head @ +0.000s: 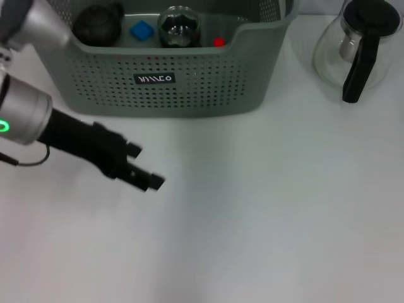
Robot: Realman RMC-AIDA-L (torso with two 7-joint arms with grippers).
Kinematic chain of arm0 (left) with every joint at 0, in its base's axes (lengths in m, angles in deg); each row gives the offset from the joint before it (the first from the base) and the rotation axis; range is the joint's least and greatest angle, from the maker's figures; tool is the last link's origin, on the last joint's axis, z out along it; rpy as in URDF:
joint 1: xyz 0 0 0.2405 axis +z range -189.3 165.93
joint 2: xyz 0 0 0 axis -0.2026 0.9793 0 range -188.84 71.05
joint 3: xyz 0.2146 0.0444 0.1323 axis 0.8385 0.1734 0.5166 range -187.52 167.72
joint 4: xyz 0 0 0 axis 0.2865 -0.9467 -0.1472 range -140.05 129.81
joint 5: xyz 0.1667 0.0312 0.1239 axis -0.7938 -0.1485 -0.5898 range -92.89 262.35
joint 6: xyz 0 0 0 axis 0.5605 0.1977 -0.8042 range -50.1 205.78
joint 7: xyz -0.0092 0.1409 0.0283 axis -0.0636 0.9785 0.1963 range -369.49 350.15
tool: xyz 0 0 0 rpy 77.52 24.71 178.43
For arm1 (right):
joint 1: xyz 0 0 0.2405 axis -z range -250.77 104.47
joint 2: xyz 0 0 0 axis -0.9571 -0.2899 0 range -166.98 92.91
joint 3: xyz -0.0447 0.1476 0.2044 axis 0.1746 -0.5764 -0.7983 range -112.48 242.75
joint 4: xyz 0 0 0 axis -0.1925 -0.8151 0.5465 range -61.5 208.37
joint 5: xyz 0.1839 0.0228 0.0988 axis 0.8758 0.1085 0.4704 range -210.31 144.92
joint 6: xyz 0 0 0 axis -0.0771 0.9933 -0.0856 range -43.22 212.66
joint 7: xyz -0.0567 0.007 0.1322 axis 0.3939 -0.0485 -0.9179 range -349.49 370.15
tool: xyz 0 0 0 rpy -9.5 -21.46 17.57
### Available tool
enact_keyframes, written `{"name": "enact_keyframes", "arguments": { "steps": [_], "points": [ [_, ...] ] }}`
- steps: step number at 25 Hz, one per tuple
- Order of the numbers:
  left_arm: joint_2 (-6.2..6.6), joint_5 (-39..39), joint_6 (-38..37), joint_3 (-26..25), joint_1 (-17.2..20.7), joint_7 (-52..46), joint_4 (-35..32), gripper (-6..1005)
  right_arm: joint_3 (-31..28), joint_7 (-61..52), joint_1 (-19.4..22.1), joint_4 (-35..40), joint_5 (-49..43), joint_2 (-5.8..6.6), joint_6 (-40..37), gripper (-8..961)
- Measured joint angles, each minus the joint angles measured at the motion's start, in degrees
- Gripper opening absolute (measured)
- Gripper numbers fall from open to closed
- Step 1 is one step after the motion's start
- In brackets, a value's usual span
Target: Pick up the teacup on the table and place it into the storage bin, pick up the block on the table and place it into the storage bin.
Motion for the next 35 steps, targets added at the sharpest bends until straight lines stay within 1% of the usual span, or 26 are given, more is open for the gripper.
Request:
{"name": "enact_keyframes", "arguments": {
  "steps": [1, 2, 3, 4, 5, 7, 8, 9, 10, 11, 12, 14, 15, 17, 19, 21, 24, 25, 26, 30, 35],
  "points": [
    [0.1, 3.7, -1.8, -2.8, 0.1, 1.7, -0.5, 947, -0.6, 0.7, 2.7, 4.4, 1.4, -0.31, -2.4, 810],
    [0.1, 3.7, -1.8, -2.8, 0.1, 1.7, -0.5, 947, -0.9, 1.7, 5.4, 8.5, 3.8, -0.55, -4.7, 852],
    [0.29, 9.3, -4.4, -7.8, 0.1, 4.8, -0.3, 947, -1.0, 2.8, 7.7, 11.3, 5.9, -0.7, -6.8, 893],
    [0.35, 11.0, -5.4, -9.4, 0.1, 6.0, 0.0, 947, -1.2, 4.2, 10.3, 14.2, 8.5, -0.81, -8.8, 934],
    [0.44, 13.5, -6.5, -11.8, 0.2, 7.8, 0.7, 947, -1.3, 5.9, 13.5, 16.8, 12.0, -0.85, -11.0, 933],
    [0.44, 13.5, -6.5, -11.8, 0.2, 7.8, 0.7, 947, -2.0, 10.9, 20.5, 19.7, 19.5, -0.93, -15.8, 932],
    [0.65, 17.5, -7.5, -15.5, 0.8, 11.6, 3.0, 947, -2.4, 13.5, 23.1, 20.1, 22.7, -0.96, -17.3, 932],
    [0.92, 19.2, -7.6, -16.6, 1.2, 13.4, 4.8, 947, -2.8, 16.5, 26.0, 19.6, 25.7, -1.06, -19.3, 931],
    [0.92, 19.2, -7.6, -16.6, 1.2, 13.4, 4.8, 947, -3.3, 20.4, 29.4, 18.3, 28.9, -1.28, -20.7, 931],
    [1.82, 21.7, -7.0, -17.5, 1.5, 17.2, 9.6, 947, -3.8, 23.2, 31.7, 17.2, 30.9, -1.49, -21.7, 930],
    [1.92, 21.8, -6.9, -17.5, 1.6, 17.6, 10.1, 947, -4.3, 25.9, 33.9, 15.7, 32.2, -1.9, -22.2, 930],
    [2.71, 22.7, -5.8, -17.7, 1.5, 20.6, 15.0, 948, -5.8, 31.7, 37.7, 11.3, 33.8, -2.69, -23.3, 929],
    [3.14, 22.9, -4.9, -17.7, 1.3, 22.5, 18.2, 948, -6.5, 34.2, 38.7, 8.6, 33.9, -3.07, -23.3, 928],
    [3.6, 23.1, -3.8, -17.7, 0.9, 25.2, 21.7, 948, -7.4, 38.3, 39.5, 2.7, 33.1, -3.39, -23.6, 928],
    [3.81, 23.1, -1.4, -17.6, 0.6, 29.6, 25.9, 948, -7.6, 41.4, 38.9, -4.1, 31.0, -3.03, -23.3, 928],
    [3.79, 23.0, 0.2, -17.4, 0.5, 32.5, 27.8, 948, -7.5, 42.8, 37.2, -8.9, 28.4, -2.5, -22.0, 928],
    [3.46, 22.5, 3.3, -17.0, 0.5, 37.2, 30.8, 948, -7.2, 43.3, 32.9, -15.5, 21.7, -1.98, -17.8, 928],
    [3.36, 22.3, 4.4, -16.9, 0.5, 38.5, 31.7, 948, -7.2, 43.1, 29.8, -18.5, 16.3, -2.02, -13.8, 927],
    [3.3, 22.2, 5.3, -16.9, 0.6, 39.4, 32.5, 948, -7.2, 43.1, 29.8, -18.5, 16.3, -2.02, -13.8, 927],
    [3.27, 22.1, 8.6, -16.4, 1.3, 41.3, 34.5, 948, -7.1, 43.0, 25.5, -21.3, 9.9, -2.68, -9.1, 927],
    [3.21, 21.6, 12.4, -15.3, 1.9, 43.1, 37.3, 948, -6.4, 41.5, 21.9, -22.5, 3.6, -4.58, -4.1, 927]
  ]
}}
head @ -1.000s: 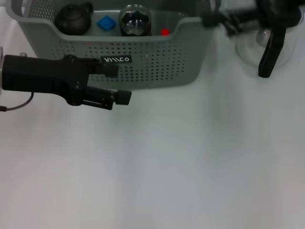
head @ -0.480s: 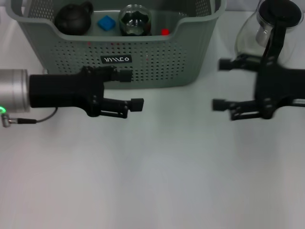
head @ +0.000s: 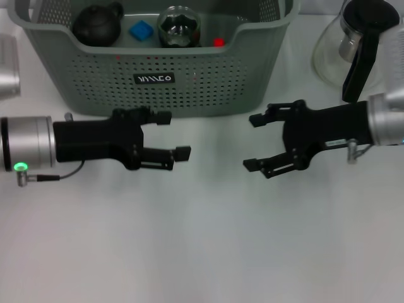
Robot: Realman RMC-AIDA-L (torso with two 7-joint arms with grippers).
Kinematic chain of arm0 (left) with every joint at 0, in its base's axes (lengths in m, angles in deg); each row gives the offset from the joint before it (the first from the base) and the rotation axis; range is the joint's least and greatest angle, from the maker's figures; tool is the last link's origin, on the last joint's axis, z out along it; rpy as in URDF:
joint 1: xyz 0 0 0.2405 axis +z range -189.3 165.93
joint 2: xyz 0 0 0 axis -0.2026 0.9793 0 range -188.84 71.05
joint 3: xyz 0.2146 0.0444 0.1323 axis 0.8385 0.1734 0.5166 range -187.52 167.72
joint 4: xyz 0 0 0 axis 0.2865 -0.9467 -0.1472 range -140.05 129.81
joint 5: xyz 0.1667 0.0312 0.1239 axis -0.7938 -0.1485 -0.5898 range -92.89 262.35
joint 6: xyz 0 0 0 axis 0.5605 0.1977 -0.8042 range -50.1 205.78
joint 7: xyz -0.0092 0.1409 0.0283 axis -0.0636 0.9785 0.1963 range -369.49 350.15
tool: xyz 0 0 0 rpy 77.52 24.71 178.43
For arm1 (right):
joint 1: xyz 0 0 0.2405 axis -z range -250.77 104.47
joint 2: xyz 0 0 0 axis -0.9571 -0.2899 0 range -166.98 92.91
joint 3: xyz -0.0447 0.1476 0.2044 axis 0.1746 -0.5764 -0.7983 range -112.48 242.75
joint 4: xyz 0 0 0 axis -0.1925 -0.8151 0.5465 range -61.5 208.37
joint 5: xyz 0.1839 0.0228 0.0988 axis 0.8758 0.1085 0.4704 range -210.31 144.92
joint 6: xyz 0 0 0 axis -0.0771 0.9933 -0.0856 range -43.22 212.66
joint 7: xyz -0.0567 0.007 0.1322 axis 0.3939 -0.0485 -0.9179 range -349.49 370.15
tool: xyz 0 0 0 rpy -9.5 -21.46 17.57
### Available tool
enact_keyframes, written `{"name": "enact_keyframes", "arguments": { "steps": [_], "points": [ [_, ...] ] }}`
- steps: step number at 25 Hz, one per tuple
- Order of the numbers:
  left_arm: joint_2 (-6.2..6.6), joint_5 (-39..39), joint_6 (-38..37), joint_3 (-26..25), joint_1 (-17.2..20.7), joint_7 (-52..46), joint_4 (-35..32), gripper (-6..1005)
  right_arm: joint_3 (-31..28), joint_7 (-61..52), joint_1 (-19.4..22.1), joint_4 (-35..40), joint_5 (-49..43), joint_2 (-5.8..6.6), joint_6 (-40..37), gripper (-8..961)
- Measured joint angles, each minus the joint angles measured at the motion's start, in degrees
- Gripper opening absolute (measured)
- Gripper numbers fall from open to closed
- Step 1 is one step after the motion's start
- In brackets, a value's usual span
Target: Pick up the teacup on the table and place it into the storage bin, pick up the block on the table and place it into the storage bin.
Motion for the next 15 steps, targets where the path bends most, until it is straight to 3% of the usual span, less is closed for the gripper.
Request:
{"name": "enact_keyframes", "arguments": {
  "steps": [3, 15],
  "points": [
    [-0.09, -0.7, 0.4, 0.3, 0.0, 0.5, 0.8, 948, 1.0, -0.8, -1.1, -0.1, -1.6, -0.68, 1.4, 927],
    [-0.23, -2.5, 0.9, 0.5, -0.1, 0.0, 1.6, 947, 1.8, -0.8, -1.6, 0.4, -1.3, -0.72, 1.4, 926]
  ]
}}
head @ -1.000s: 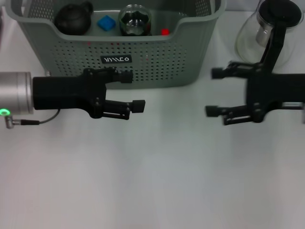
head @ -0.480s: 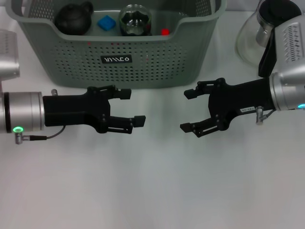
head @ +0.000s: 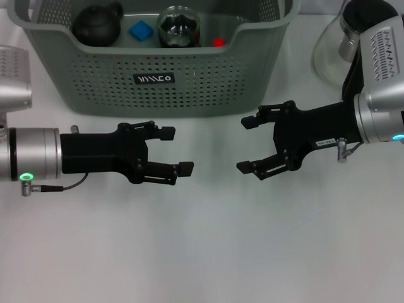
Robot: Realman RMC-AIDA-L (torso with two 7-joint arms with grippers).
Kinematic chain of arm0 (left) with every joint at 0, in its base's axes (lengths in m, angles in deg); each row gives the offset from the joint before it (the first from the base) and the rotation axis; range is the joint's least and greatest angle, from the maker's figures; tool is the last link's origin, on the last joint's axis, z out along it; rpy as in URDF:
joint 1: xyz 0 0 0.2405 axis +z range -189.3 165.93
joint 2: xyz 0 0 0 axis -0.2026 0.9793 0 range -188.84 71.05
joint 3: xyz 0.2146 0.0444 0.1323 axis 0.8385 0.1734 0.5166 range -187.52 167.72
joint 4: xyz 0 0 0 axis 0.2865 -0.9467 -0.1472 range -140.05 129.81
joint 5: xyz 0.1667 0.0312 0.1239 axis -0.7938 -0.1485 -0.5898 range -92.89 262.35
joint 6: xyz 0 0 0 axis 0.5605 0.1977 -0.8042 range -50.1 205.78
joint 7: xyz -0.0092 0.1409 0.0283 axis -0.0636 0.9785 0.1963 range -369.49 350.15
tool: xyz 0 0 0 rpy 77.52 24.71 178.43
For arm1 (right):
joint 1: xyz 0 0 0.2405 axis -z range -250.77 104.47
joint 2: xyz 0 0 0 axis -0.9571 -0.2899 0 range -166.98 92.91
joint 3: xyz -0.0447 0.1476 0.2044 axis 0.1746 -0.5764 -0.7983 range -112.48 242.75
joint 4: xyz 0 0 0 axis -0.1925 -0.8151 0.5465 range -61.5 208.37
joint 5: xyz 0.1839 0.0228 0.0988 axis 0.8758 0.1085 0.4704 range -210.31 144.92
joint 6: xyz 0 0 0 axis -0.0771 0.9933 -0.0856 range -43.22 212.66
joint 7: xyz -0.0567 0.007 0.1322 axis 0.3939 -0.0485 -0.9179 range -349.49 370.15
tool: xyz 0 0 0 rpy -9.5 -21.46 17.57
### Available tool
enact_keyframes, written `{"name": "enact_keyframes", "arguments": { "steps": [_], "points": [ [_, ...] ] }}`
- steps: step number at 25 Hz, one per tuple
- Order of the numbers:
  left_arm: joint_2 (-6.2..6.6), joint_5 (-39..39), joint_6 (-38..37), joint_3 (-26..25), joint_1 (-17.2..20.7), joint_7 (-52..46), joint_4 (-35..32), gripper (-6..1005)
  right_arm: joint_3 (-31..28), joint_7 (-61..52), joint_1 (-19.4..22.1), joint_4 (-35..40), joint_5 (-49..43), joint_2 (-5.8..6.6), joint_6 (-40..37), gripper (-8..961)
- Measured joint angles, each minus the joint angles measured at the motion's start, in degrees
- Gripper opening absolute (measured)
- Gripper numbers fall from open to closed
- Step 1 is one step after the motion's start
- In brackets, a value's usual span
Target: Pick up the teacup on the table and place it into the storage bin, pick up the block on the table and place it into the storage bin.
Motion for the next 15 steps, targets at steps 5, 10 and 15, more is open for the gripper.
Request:
{"name": "enact_keyframes", "arguments": {
  "steps": [5, 10, 15],
  "points": [
    [0.0, -0.1, 0.1, 0.2, -0.1, -0.1, 0.1, 947, 0.2, -0.1, 0.0, 0.0, 0.2, 0.0, 0.2, 926],
    [0.0, -0.2, 0.4, 0.5, 0.1, -0.1, 0.1, 947, -0.1, -0.2, 0.1, 0.0, 0.2, 0.0, 0.2, 926],
    [0.14, -0.2, 0.5, 0.6, 0.1, -0.3, 0.6, 948, -0.2, -0.2, 0.4, 0.0, 0.4, 0.02, 0.2, 925]
  ]
}}
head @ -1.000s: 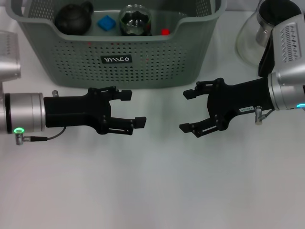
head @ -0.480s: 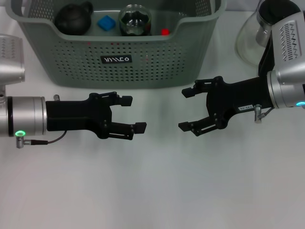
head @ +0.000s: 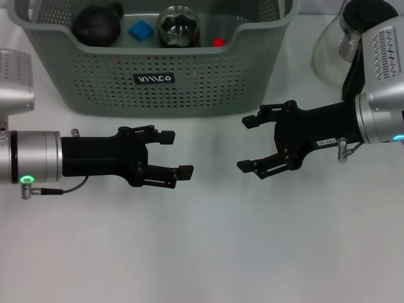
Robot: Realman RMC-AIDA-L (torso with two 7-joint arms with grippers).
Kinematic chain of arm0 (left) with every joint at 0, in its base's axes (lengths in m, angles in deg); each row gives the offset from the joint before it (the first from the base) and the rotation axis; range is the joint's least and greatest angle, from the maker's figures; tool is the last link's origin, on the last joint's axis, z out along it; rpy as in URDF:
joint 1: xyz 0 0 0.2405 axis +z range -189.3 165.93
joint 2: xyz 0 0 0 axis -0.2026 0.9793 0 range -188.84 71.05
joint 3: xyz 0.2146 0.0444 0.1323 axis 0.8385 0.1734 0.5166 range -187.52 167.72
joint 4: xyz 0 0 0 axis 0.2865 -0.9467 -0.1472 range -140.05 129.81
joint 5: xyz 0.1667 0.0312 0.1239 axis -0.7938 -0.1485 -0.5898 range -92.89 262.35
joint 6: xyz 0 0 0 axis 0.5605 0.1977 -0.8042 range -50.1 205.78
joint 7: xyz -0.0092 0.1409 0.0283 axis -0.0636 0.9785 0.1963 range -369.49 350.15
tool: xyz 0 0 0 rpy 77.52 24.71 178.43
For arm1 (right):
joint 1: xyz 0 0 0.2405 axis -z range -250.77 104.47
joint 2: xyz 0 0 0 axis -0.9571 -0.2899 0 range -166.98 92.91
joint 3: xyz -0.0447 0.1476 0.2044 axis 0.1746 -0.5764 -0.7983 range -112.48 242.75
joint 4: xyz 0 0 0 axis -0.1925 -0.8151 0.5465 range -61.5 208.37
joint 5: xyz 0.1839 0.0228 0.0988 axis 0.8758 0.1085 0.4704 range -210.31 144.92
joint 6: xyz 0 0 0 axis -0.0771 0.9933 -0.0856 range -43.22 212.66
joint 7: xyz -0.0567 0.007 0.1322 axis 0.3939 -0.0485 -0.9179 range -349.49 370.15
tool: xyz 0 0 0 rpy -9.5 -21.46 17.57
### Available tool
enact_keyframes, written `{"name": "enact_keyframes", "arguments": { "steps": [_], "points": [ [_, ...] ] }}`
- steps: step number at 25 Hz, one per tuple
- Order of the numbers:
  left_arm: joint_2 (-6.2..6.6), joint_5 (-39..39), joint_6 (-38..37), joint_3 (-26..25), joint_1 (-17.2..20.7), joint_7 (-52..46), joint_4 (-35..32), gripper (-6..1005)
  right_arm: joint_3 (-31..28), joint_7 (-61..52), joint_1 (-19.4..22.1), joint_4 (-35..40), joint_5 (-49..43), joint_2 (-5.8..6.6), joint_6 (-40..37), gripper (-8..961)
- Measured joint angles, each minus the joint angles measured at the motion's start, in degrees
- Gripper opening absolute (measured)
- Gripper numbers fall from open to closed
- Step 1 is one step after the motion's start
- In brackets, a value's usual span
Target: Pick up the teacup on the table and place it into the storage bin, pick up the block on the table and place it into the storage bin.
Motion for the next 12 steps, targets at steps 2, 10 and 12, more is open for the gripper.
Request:
{"name": "enact_keyframes", "arguments": {
  "steps": [2, 10, 12],
  "points": [
    [-0.03, 0.0, 0.2, 0.0, 0.0, -0.1, 0.1, 948, 0.0, 0.1, 0.1, 0.0, 0.1, 0.05, 0.0, 925],
    [-0.14, 0.0, 0.3, 0.0, 0.0, -0.2, 0.1, 948, 0.0, 0.3, 0.2, 0.0, 0.1, 0.07, 0.1, 925],
    [-0.14, 0.0, 0.3, 0.0, 0.0, -0.2, 0.1, 948, 0.0, 0.3, 0.2, 0.0, 0.1, 0.07, 0.1, 925]
  ]
}}
